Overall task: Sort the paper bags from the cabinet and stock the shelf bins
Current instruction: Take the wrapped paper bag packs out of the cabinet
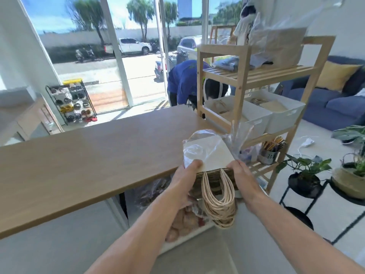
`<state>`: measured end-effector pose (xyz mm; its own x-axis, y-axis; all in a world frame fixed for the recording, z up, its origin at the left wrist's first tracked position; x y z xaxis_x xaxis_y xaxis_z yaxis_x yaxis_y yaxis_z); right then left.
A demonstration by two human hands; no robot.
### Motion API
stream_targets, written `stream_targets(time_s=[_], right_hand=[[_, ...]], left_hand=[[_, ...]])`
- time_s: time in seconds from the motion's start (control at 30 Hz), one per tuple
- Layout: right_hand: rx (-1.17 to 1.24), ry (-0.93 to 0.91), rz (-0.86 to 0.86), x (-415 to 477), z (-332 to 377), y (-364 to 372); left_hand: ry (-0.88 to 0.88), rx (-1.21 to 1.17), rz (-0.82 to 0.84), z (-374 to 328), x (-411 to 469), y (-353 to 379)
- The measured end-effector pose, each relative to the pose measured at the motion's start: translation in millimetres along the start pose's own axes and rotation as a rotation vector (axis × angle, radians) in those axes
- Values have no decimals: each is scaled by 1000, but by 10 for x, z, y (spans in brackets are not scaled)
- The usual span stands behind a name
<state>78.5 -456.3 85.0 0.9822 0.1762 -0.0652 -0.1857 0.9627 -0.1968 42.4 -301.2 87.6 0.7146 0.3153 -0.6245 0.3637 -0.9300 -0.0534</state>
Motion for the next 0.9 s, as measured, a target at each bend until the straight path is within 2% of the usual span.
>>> stream_targets(time_s=[0.13,0.37,0.57,0.9], right_hand=[[20,-49,28,341,275,138],[54,-34,182,1226,471,440],[19,21,244,2173,378,658],[-7,66,343,3009,70,883]], left_hand=[[36,-51,-56,-355,116,-141],[44,-79,-140,-875,632,-330],[-33,-72,-207,-1279,1297,-323],[-146,-165,-277,-1499,2014,-225]])
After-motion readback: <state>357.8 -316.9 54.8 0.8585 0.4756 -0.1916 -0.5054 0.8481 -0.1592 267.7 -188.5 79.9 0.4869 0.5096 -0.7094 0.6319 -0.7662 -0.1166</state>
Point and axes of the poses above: each hand's wrist, its own x-axis towards the middle knuckle, its own y-axis out of the palm, z = x × y, the point moved 1 cm from there along x, towards the middle knuckle, and after that the axes turned 9 degrees about -y, right-handed, at the moved point
